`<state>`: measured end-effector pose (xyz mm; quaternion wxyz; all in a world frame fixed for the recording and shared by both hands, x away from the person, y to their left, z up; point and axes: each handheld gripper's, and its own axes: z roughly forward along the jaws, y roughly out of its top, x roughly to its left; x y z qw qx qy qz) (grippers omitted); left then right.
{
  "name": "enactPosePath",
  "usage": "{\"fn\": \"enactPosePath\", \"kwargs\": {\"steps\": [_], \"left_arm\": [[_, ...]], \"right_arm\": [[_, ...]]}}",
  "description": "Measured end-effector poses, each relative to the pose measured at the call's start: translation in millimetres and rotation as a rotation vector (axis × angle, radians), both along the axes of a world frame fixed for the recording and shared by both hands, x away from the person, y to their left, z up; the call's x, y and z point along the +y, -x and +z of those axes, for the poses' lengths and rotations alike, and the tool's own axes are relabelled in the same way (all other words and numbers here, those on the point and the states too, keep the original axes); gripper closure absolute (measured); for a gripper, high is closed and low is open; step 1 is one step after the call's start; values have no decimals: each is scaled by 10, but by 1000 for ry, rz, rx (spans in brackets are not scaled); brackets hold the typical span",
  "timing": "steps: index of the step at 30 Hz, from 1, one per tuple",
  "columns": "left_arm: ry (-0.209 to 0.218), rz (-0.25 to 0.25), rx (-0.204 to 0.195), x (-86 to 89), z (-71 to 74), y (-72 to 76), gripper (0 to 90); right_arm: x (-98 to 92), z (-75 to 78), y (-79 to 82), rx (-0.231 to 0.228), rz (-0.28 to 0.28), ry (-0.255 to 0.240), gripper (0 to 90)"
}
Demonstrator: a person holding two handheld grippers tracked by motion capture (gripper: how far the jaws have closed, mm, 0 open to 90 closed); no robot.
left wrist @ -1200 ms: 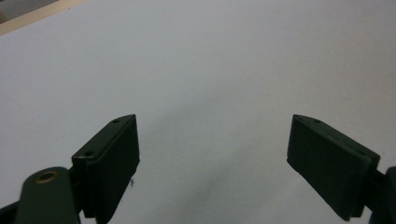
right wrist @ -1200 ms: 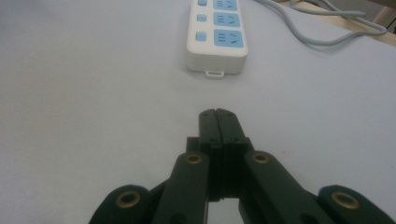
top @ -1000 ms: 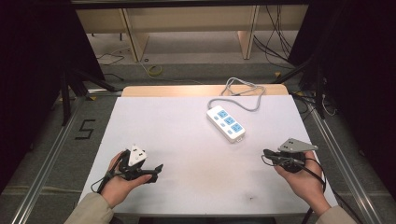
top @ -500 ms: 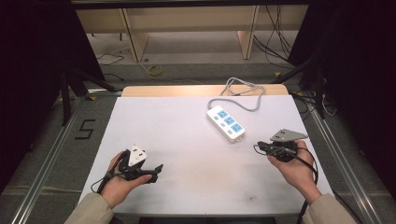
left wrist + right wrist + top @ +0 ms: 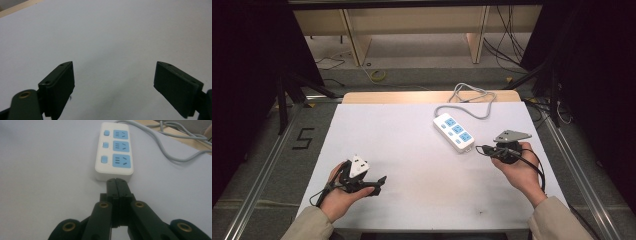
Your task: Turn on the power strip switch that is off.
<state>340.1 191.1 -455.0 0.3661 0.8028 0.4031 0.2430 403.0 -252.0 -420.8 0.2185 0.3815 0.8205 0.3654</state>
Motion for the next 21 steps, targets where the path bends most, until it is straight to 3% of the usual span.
{"fn": "enactPosePath", "kwargs": {"steps": [21], "left_arm": [[-7,-6,-2,-14,10,12,165]], "right_arm": [[136,41,-283,17,-13,24,900]]}}
